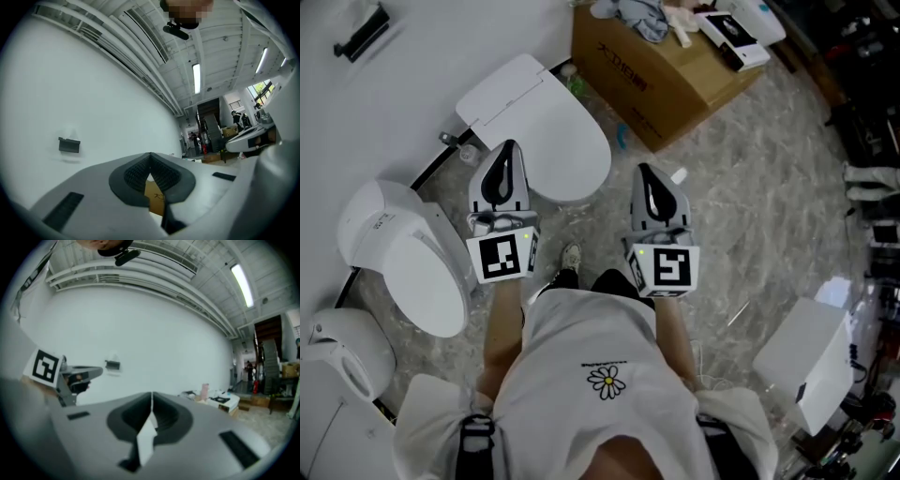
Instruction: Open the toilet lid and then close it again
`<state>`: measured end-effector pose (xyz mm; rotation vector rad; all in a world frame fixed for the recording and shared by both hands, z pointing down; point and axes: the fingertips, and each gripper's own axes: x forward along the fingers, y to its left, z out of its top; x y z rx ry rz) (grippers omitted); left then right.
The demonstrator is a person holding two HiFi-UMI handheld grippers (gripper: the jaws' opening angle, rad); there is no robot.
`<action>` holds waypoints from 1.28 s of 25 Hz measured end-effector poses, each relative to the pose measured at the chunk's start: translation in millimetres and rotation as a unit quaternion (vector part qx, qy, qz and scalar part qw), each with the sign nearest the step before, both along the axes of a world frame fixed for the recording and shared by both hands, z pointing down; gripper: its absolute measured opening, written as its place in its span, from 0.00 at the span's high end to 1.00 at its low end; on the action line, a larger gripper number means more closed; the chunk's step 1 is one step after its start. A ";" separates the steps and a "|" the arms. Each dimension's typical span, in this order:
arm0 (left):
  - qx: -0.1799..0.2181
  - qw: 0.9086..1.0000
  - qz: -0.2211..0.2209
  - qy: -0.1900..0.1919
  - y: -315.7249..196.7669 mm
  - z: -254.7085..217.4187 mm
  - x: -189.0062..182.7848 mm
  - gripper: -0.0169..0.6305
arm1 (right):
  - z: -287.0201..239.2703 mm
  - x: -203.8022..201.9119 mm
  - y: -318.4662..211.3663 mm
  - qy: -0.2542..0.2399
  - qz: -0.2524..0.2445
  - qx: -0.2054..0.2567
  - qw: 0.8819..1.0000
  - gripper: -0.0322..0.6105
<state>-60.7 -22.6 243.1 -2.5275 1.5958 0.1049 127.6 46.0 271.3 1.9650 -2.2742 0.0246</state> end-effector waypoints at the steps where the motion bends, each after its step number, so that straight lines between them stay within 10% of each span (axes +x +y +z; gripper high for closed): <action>1: -0.005 1.000 -0.010 -0.011 -5.7 3.8 0.3 0.94 | 0.0 2.9 -6.6 -0.001 -0.002 0.000 1.000 0.90; 10: -0.025 0.997 -0.076 -0.024 -19.8 21.9 -1.9 0.94 | -0.8 14.8 -35.5 -0.026 -0.055 0.008 0.998 0.90; 24: -0.067 0.996 -0.058 -0.033 -39.3 76.4 18.4 0.89 | 50.7 11.3 -81.5 -0.065 -0.137 -0.016 0.988 0.90; 32: -0.118 0.993 -0.016 -0.015 -71.2 196.5 41.4 0.59 | 161.6 6.2 -122.7 -0.073 -0.211 -0.083 0.971 0.63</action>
